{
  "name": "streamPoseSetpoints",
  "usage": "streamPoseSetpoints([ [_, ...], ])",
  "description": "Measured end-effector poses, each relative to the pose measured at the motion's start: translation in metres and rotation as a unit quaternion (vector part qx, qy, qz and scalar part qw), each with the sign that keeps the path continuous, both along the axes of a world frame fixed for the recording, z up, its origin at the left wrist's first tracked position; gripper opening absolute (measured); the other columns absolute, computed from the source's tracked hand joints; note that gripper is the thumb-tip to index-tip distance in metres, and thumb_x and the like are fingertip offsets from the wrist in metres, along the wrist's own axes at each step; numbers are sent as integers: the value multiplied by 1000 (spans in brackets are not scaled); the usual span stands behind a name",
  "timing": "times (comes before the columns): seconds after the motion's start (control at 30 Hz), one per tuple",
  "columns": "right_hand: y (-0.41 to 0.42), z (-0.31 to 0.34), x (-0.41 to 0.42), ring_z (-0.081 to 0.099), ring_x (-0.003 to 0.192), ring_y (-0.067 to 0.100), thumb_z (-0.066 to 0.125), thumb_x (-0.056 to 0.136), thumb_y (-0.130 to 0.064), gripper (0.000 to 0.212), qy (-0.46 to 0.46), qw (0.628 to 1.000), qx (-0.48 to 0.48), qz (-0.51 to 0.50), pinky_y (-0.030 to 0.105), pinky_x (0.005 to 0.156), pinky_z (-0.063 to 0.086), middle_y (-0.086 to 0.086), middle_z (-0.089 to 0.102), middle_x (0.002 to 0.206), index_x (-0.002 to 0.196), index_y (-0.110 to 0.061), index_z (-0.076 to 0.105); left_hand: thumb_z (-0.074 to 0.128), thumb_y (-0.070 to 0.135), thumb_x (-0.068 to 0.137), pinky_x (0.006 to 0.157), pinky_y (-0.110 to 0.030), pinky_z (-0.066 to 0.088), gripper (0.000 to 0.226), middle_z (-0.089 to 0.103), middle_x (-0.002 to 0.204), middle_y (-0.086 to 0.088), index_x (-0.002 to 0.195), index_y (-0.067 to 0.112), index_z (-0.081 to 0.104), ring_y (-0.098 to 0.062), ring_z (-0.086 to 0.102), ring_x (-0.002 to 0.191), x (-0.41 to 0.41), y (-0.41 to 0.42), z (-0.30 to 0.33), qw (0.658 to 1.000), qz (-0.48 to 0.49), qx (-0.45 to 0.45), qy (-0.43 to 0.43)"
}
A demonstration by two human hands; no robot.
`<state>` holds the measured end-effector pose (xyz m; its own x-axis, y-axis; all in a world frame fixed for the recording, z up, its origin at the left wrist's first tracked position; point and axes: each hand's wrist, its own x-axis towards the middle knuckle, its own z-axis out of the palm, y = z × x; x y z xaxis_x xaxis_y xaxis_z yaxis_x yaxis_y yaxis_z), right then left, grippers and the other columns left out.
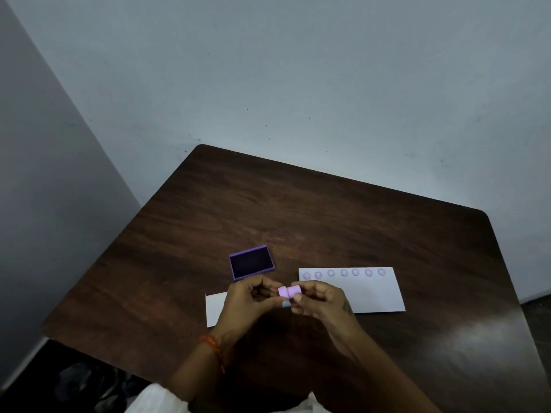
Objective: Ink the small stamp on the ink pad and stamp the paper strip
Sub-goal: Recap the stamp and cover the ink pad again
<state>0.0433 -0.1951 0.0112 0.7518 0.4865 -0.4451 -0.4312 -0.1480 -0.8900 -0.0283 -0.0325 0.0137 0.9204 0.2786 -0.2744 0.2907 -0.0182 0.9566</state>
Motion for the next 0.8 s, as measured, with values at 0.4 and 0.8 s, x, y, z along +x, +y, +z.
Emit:
streamPoseSetpoints([
  [0.4,16,1,2,73,86,16,73,76,-16,25,60,998,-15,-13,25,72,60,6,74,100,101,-15,69,80,18,70,76,-14,56,22,75,93,7,90,23,72,-6,70,88,4,2,-10,999,-7,28,-30],
  [0.8,43,-11,12,63,84,4,68,81,-28,5,-184,969,-164,2,16,72,48,-15,69,83,80,-32,65,79,17,70,78,-15,54,47,62,111,16,103,44,60,0,61,101,1,14,-21,989,58,125,-53],
])
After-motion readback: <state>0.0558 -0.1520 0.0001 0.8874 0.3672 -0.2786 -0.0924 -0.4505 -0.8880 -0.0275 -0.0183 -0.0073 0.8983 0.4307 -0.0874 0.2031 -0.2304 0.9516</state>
